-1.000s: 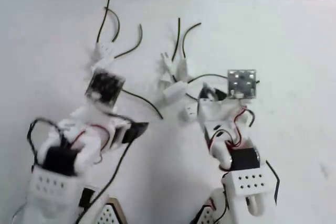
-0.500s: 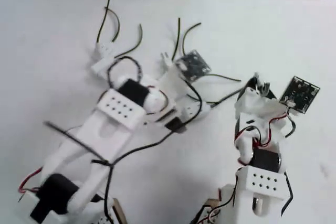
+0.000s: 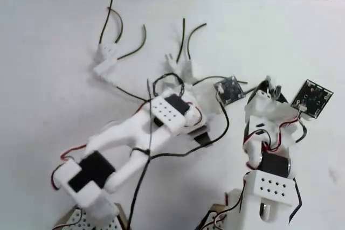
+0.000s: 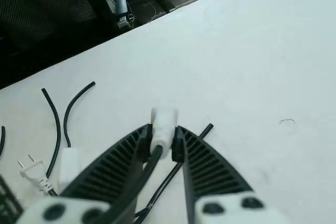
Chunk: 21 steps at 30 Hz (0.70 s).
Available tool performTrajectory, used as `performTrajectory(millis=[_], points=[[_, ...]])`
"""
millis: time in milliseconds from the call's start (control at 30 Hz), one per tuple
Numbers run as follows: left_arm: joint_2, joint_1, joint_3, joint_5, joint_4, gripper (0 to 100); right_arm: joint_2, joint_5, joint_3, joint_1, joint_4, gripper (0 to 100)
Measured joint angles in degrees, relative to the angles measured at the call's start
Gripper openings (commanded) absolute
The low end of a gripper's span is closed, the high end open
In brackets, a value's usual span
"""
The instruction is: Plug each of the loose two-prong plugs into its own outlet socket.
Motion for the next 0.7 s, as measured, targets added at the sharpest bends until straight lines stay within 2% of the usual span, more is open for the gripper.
performTrajectory(millis=[133, 333, 433, 600, 700], points=[[3.87, 0.00, -1.23, 0.00, -2.46, 34, 0.00, 0.00, 0.00, 0.00, 0.00, 1.7], [3.96, 0.00, -1.23, 0.00, -2.81, 13, 0.00, 0.00, 0.00, 0.00, 0.00, 1.7], [3.96, 0.00, -1.23, 0.00, -2.81, 7, 0.00, 0.00, 0.00, 0.00, 0.00, 1.7], [3.96, 0.35, -2.81, -0.09, 0.70, 8, 0.00, 0.00, 0.00, 0.00, 0.00, 1.7], [3.25, 0.35, -3.34, -0.09, 3.60, 21, 0.00, 0.00, 0.00, 0.00, 0.00, 1.7]])
